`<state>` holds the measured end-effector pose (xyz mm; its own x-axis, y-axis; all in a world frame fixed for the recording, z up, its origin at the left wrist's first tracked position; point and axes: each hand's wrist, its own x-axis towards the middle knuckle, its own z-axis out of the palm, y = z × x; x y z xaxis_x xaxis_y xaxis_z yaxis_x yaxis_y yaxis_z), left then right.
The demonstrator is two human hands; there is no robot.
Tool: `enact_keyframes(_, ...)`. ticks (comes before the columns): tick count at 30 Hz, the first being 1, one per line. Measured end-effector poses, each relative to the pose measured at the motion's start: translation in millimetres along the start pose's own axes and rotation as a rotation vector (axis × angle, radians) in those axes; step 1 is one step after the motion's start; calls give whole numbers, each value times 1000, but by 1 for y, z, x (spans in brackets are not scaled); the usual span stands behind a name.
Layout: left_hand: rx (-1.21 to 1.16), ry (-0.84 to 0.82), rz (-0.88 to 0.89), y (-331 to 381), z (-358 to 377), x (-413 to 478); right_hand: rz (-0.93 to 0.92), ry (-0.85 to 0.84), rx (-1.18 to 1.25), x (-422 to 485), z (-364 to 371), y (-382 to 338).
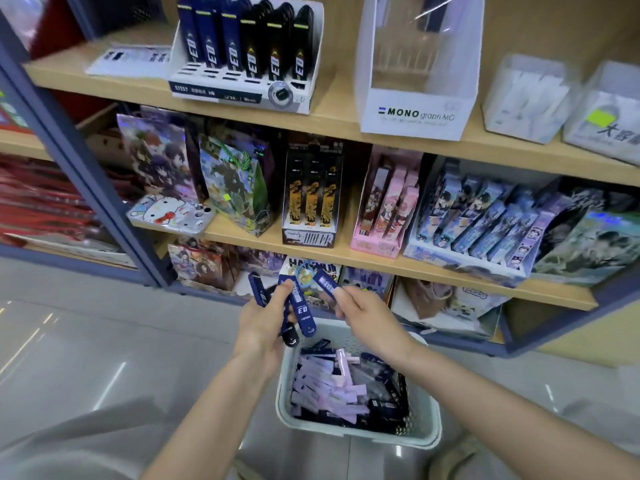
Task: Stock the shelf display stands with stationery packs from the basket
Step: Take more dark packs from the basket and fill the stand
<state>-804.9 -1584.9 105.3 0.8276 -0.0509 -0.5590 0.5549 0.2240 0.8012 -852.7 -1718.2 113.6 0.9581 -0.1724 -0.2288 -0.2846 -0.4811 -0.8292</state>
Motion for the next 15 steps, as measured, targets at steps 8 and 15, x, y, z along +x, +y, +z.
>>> enact_keyframes(8, -66, -78, 67, 77, -10, 0, -1, 14, 0, 12, -43, -57)
enact_keyframes(15, -145, -79, 129, 118, -27, 7, -230, 180, -72, 28, -65, -122)
